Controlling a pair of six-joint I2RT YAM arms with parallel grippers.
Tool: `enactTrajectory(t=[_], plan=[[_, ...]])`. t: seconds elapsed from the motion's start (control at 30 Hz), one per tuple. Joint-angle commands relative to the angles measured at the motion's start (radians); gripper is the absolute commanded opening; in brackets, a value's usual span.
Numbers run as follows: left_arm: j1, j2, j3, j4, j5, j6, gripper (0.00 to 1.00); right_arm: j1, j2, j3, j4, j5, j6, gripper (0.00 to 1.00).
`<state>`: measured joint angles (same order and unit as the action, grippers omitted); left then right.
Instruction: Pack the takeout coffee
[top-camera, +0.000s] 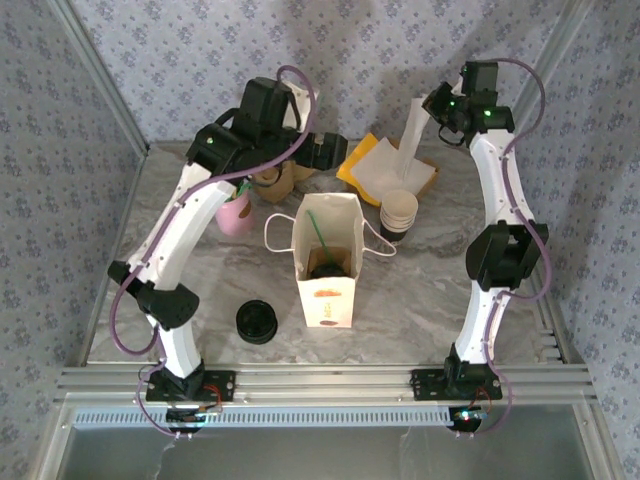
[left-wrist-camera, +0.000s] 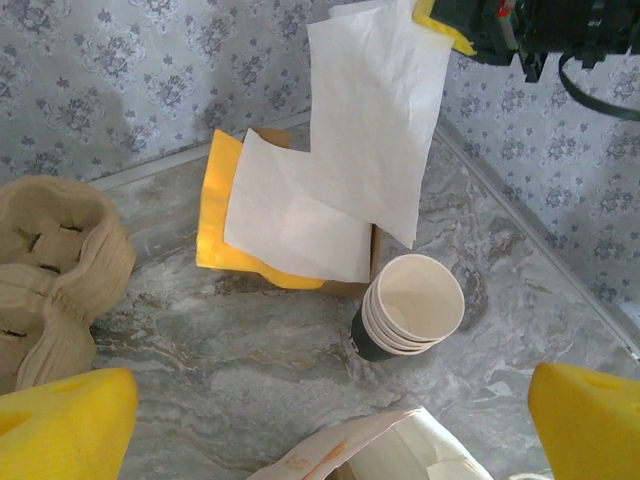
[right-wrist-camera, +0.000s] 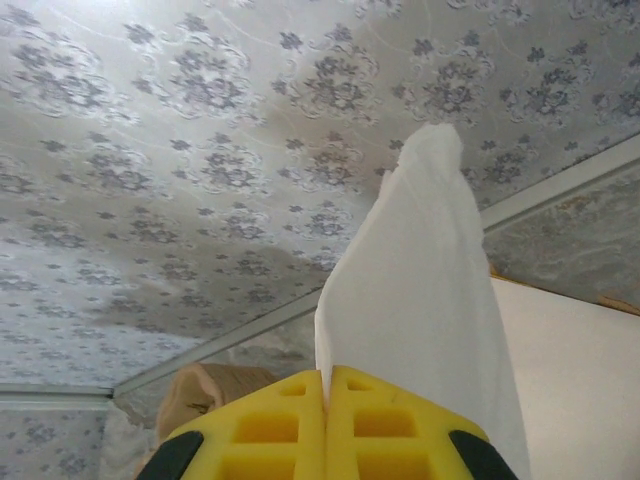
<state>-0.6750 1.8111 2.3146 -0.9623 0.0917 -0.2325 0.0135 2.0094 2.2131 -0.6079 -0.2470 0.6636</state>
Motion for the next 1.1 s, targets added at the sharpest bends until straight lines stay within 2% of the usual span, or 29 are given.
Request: enactTrajectory(t=[0.0, 0.23, 0.57, 0.77, 1.07], plan=[[-0.020, -0.047, 0.040, 0.041, -0.031, 0.043, 1.00, 0.009, -0.070, 0.055, -0.001, 0.002, 0.057, 0.00], [-0.068, -0.053, 0.053, 0.061, -0.084, 0.082, 1.00, 0.027, -0.138, 0.081, 0.002, 0.009, 0.109, 0.00], [-0.161, -0.092, 0.008, 0.126, -0.173, 0.210, 1.00, 0.050, -0.239, 0.082, 0.051, -0.005, 0.200, 0.00], [-0.200, -0.156, -0.145, 0.311, -0.177, 0.246, 1.00, 0.069, -0.310, 0.066, 0.067, -0.011, 0.256, 0.00], [-0.204, -0.262, -0.418, 0.619, -0.043, 0.212, 1.00, 0.091, -0.417, -0.005, 0.101, -0.028, 0.319, 0.00]])
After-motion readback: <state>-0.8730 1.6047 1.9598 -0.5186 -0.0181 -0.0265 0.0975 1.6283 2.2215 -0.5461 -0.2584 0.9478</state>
